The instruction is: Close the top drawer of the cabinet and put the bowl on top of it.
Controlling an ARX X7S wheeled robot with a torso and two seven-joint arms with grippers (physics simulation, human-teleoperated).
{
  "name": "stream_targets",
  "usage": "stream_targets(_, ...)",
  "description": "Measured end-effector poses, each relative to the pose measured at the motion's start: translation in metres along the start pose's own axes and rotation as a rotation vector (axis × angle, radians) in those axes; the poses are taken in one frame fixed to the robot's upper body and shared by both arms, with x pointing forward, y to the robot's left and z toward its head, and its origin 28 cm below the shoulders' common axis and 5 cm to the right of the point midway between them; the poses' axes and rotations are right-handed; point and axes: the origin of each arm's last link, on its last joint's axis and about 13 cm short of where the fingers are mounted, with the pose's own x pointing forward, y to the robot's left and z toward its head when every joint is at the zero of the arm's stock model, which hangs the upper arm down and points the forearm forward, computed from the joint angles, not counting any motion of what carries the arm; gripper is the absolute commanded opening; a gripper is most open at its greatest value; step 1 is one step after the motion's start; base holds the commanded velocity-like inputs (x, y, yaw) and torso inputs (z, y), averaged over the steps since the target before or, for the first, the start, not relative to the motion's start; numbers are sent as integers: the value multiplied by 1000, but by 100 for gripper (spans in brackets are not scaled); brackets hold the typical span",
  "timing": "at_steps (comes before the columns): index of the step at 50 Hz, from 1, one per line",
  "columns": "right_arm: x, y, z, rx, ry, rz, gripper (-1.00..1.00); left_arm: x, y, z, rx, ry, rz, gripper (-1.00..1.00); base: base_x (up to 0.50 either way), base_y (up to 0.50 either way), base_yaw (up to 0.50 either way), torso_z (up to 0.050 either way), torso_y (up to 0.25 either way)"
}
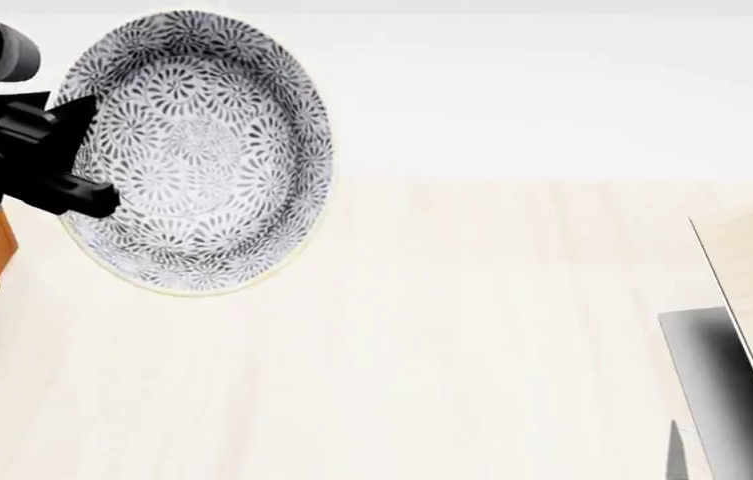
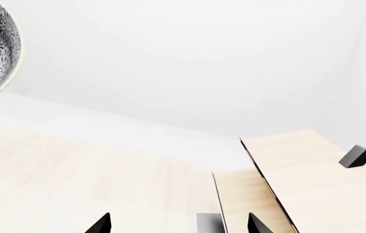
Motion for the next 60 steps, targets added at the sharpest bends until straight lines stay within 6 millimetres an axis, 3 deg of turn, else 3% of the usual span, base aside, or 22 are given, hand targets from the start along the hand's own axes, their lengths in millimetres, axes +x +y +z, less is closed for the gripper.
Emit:
stream_targets(26,0,3,2,-10,1,4,100,-23,23,25,1,-78,158,-100,0,0,0,0,0)
stream_targets(60,1,3,-1,-8,1,6,100,-33,51,42,-63,-159,407,-100,0,0,0,0,0)
